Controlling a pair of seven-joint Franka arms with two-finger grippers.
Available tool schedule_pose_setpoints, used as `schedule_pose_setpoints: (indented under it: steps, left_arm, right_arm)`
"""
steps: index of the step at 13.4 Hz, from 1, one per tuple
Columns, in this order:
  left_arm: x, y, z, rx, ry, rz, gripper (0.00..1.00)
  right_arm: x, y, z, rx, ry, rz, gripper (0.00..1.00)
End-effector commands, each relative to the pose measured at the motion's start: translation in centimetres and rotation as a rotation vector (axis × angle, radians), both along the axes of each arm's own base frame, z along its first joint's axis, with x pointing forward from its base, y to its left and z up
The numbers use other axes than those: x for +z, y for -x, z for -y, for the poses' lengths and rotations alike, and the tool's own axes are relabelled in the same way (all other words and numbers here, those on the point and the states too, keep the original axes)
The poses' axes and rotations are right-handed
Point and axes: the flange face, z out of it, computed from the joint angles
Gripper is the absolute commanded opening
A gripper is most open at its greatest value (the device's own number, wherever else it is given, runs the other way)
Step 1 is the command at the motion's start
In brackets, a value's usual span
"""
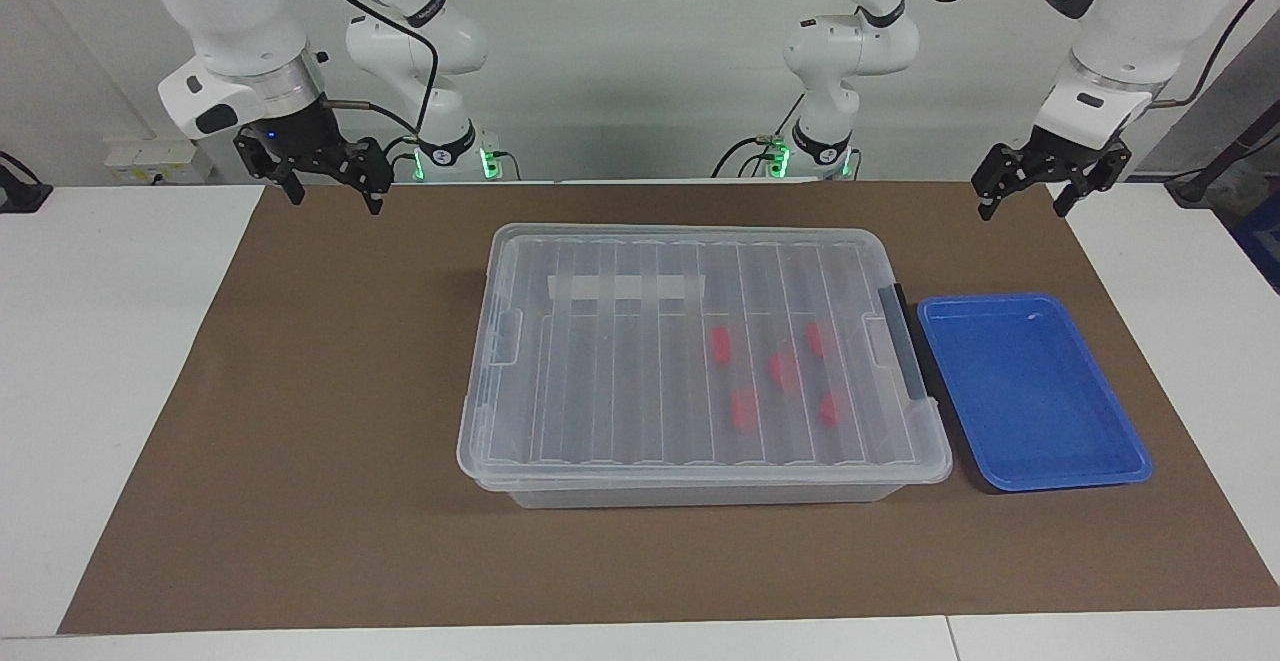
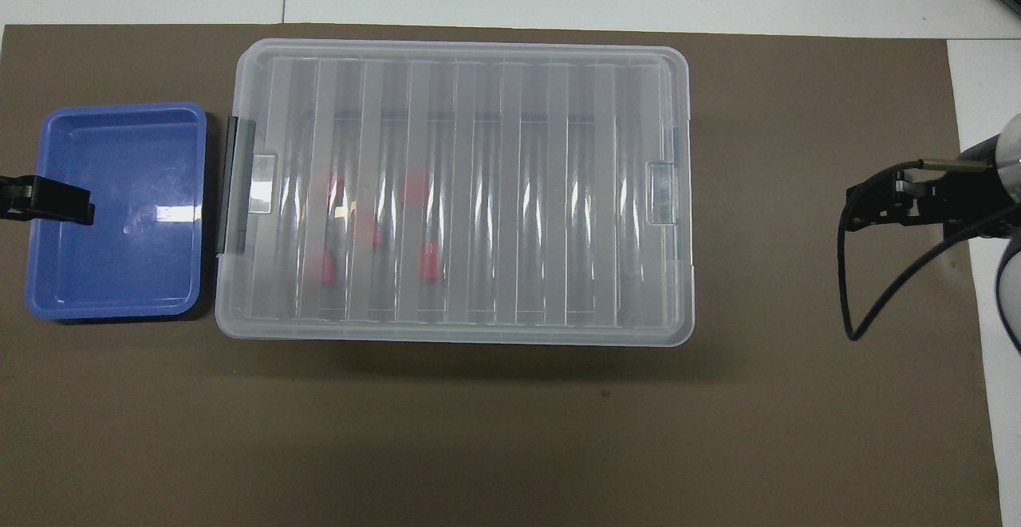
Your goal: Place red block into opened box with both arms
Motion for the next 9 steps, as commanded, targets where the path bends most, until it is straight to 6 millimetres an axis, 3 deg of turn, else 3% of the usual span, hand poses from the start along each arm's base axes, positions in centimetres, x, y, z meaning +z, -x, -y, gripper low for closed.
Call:
schedule_pose_setpoints:
  steps: [1,9]
  left_arm:
    - [-0.01,0.73,-0.10,0.012,0.008,0.002,1.00]
    - [-0.01,0.73,-0.10,0.013,0.008,0.002,1.00]
  right_arm:
    - [-0.11,0.32,0.32,-0.034,-0.021,0.004,1.00]
    - [-0.13,0.16,0.15,-0.038,-0.035,0.015,1.00]
